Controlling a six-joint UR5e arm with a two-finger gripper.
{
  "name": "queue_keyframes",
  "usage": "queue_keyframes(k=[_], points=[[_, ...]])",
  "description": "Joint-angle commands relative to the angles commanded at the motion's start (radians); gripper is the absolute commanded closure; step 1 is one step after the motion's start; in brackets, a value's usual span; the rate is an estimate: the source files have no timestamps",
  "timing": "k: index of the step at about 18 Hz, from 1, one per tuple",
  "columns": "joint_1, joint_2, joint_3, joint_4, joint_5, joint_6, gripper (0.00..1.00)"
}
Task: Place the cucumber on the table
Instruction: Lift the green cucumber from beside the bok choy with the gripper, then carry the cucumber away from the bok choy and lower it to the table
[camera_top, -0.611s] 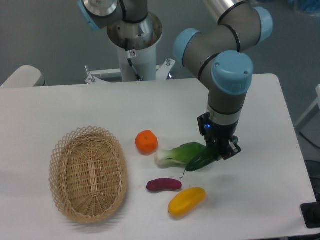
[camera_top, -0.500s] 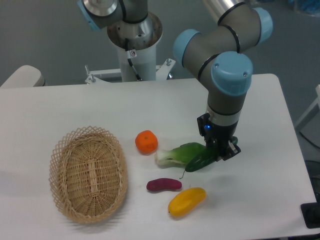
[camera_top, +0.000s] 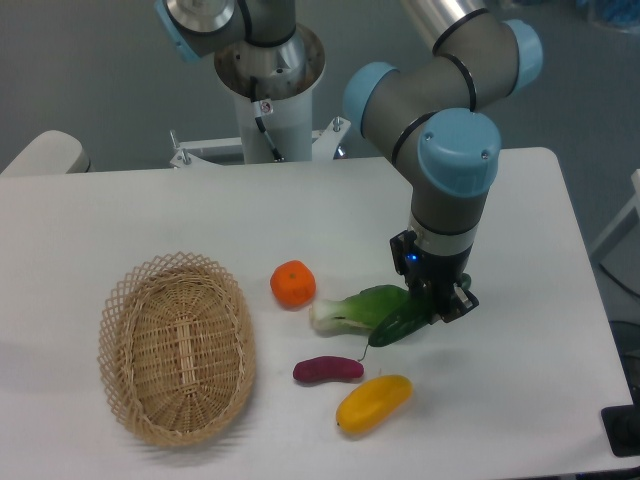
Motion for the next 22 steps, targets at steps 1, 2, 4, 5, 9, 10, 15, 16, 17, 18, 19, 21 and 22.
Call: queue_keyframes(k=[1,2,4,5,9,10,15,16,17,18,19,21,22], points=[[0.000,-0.006,0.005,0.000,0.000,-0.051,0.70],[0.001,-0.006,0.002,0.002,-0.003,-0.091,0.70],[0.005,-0.021,0.006,0.021,-0.003,-0.134,0.70],[0.006,-0.037,0.006,0.040,-0.003,-0.148,0.70],[0.018,-0.094,0.009,0.106,-0.003,-0.156,0.70],[0.027,-0.113,0.011,0.132,-0.005,-0.148,0.70],[0.058,-0.206,0.035,0.245,-0.003,-0.048,0.70],[0.081,-0.209,0.032,0.248,-0.003,0.016,0.70],[0.092,-0.210,0.034,0.252,-0.002,0.059,0.70],[0.098,-0.212,0.031,0.249,-0.002,0.109,0.70],[0.101,-0.213,0.023,0.250,0.000,0.148,0.70],[0.132,-0.212,0.003,0.255,0.002,0.180,0.70],[0.139,-0.213,-0.007,0.256,0.002,0.203,0.70]])
